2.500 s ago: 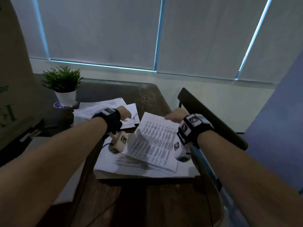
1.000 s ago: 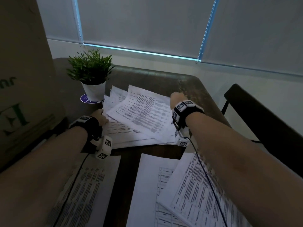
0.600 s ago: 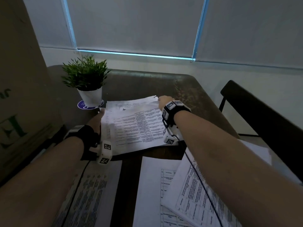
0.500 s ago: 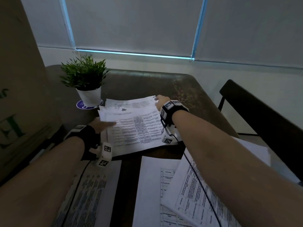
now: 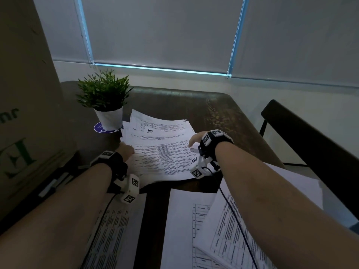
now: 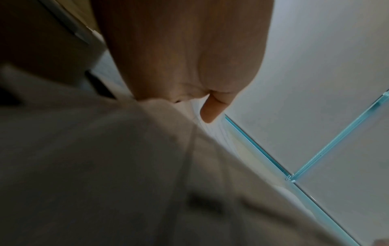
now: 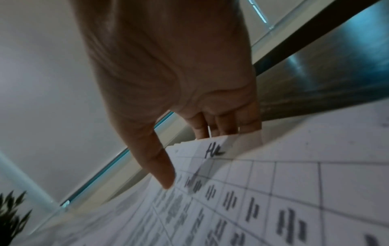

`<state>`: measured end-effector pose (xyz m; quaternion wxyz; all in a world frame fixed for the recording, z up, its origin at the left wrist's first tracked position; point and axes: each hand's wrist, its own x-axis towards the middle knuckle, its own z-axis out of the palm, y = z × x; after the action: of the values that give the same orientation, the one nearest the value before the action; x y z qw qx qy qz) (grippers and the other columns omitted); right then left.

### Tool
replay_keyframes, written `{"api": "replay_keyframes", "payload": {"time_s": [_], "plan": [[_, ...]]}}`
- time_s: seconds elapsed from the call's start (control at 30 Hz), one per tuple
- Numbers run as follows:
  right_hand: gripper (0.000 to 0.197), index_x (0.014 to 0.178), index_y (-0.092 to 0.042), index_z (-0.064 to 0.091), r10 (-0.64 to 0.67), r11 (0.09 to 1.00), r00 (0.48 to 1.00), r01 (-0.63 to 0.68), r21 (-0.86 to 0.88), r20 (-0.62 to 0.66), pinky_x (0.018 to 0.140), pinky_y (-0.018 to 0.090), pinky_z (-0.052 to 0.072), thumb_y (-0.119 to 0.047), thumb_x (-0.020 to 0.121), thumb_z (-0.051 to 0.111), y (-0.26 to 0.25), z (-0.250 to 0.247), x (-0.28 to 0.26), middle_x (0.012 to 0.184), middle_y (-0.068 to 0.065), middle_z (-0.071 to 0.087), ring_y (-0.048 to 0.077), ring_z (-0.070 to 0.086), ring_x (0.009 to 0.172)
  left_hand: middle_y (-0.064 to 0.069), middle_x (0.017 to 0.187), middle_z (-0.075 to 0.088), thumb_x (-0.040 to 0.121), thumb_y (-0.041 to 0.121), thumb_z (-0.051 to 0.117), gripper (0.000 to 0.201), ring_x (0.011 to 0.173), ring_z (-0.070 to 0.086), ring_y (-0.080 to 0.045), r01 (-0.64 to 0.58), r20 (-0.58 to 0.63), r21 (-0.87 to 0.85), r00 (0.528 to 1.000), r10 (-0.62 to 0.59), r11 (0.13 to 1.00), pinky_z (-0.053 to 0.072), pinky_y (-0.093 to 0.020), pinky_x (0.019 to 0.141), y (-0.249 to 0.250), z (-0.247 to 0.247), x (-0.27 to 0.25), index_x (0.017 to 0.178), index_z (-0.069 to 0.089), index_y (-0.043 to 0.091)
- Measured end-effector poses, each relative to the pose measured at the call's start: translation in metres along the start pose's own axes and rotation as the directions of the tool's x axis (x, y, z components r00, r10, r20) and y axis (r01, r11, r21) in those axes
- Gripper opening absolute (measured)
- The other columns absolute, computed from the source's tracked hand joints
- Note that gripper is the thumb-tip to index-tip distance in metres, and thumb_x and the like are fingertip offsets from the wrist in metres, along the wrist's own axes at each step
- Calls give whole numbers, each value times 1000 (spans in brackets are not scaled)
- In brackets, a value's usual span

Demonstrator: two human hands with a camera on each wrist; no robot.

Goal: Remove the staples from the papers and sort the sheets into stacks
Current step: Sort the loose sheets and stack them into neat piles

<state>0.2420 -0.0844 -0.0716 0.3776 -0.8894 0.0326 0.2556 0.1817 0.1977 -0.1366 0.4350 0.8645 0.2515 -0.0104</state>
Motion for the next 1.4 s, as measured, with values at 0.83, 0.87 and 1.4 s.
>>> {"api": "replay_keyframes", "payload": {"time_s": [0.83, 0.87, 1.4], "plan": [[31, 123, 5, 59, -485, 588, 822, 559, 585, -297, 90, 52, 54, -2, 93, 57, 39, -52, -192, 115, 25, 68, 41, 67, 103, -7, 101, 64, 86, 4, 53, 21, 88, 62, -21, -593, -398, -537, 805, 439, 600, 52, -36, 80, 98, -56, -194, 104, 59, 14], [28, 121, 3, 59, -499, 541, 799, 589, 600, -336, 87, 51, 56, 0, 94, 55, 50, -55, -206, 114, 25, 68, 39, 68, 101, -3, 99, 64, 88, 6, 52, 18, 85, 63, -16, -625, -412, -530, 780, 471, 573, 53, -33, 77, 103, -52, -214, 102, 58, 15], [17, 93, -8, 72, -225, 721, 835, 489, 491, -501, 93, 41, 51, -19, 82, 79, 206, -22, -265, 98, 9, 71, 32, 65, 101, -6, 107, 61, 92, 8, 46, 30, 98, 56, -23, -505, -239, -373, 863, 445, 778, 45, -33, 86, 75, 39, -301, 119, 59, 8]]}}
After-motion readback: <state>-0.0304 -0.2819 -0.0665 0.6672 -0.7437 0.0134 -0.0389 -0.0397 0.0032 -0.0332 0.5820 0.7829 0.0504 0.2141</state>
